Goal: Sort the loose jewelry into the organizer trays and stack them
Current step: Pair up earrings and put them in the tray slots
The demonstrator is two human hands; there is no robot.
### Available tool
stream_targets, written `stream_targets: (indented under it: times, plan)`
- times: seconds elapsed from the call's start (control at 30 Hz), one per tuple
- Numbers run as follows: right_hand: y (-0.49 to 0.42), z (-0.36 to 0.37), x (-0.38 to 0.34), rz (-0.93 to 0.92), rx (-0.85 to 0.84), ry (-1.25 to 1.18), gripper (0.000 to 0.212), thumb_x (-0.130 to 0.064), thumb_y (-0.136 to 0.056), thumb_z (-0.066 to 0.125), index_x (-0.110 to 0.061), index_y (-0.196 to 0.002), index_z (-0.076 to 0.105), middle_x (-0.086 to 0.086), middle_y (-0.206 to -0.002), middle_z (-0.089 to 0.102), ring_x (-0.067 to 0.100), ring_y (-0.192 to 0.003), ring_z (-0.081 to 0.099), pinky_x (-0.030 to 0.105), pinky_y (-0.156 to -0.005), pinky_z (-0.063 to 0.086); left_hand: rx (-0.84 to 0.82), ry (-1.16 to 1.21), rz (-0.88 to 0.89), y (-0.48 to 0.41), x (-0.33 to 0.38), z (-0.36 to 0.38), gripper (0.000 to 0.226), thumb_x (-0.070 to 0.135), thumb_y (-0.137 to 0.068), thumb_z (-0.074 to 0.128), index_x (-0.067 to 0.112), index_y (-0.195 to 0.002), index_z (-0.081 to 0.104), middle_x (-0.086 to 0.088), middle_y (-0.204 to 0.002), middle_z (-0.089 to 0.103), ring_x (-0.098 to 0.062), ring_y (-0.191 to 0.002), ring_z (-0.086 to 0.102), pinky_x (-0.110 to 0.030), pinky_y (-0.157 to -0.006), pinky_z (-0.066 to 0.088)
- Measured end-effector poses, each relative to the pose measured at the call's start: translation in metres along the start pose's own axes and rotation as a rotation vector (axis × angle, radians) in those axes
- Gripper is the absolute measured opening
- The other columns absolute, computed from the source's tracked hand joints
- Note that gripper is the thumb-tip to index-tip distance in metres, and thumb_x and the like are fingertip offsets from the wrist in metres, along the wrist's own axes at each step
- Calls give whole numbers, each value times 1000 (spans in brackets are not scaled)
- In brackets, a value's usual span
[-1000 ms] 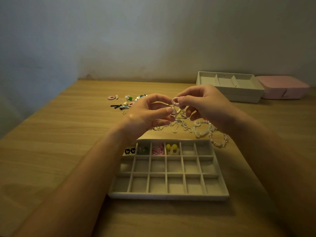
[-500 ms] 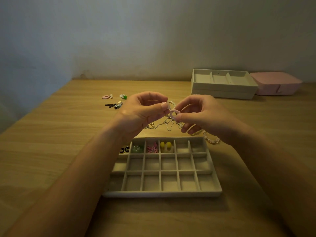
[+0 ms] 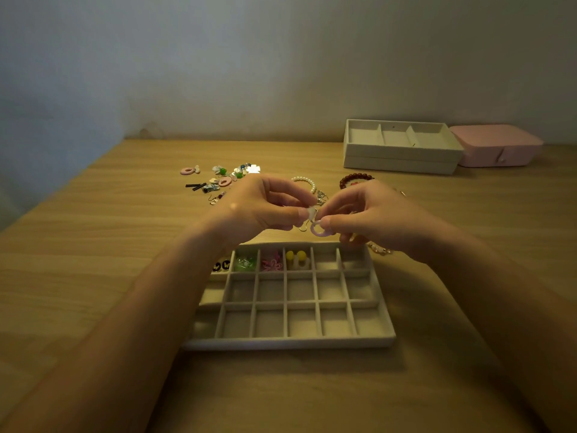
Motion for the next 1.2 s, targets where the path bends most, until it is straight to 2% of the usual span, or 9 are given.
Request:
stream_targets:
  times: [0.17,0.27,0.37,0.53,0.73,0.87,0.97,1.07,1.2]
  plan:
    - [3,5,8,51,-81,82,5,-25,-84,80,-21,-86,78,-7,-73,74,5,-64,68,16,-56,53,-92,-280,8,0,0,13,21,11,-82,79,17,-102,77,6,-83,77,-7,-77,71,-24,-67,57]
    - [3,7,13,70,-102,150,6,-26,-83,81,-22,-83,78,-5,-75,75,11,-70,71,23,-60,58,-116,-406,15,-2,-4,20,22,18,-82,80,23,-103,78,5,-86,76,-9,-79,71,-33,-75,61]
    - [3,9,16,81,-115,203,6,-27,-83,81,-22,-84,78,-6,-76,76,12,-72,72,27,-64,58,-112,-555,61,-3,-3,28,14,24,-83,81,29,-96,79,5,-79,73,-14,-72,66,-35,-69,59]
    - [0,12,18,59,-89,356,6,-31,-82,82,-26,-83,80,-10,-78,75,7,-79,70,34,-78,61,-142,-727,90,-3,-2,39,14,30,-83,79,35,-96,79,14,-83,69,-2,-73,56,-15,-66,37]
    - [-1,16,18,37,-67,468,10,-36,-85,79,-26,-82,82,-11,-75,72,7,-76,66,38,-76,60,-137,-802,139,-2,-1,43,16,31,-82,81,37,-97,79,11,-84,66,9,-73,50,-5,-65,35]
    - [1,15,17,16,2,542,12,-38,-84,80,-27,-82,81,-12,-75,71,4,-75,65,39,-75,60,-70,-744,50,-5,-5,41,12,30,-80,81,35,-90,80,7,-77,69,1,-64,54,-32,-102,38]
    - [4,13,17,5,51,576,13,-40,-81,82,-27,-82,79,-13,-76,70,3,-75,65,38,-74,61,-20,-708,-15,-4,-8,42,12,26,-76,82,34,-85,81,6,-70,71,-9,-73,65,-32,-87,43]
    - [7,15,14,-13,84,619,13,-42,-82,81,-29,-82,78,-13,-77,70,4,-76,65,37,-72,61,23,-747,-64,-3,-10,40,13,29,-74,83,36,-85,80,20,-56,64,-11,-74,65,-35,-85,56]
    - [12,20,8,-48,14,655,10,-36,-92,72,-29,-94,79,-12,-82,70,4,-76,63,31,-71,59,30,-821,-98,-1,-10,40,13,36,-75,83,42,-86,79,31,-45,52,-10,-68,61,-39,-87,57]
Point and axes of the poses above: each hand's wrist, its own y-axis away from the middle knuckle, its own z-axis out of the palm, x = y × z, the point moved 9 cm from there along -y, towards the middle knuckle
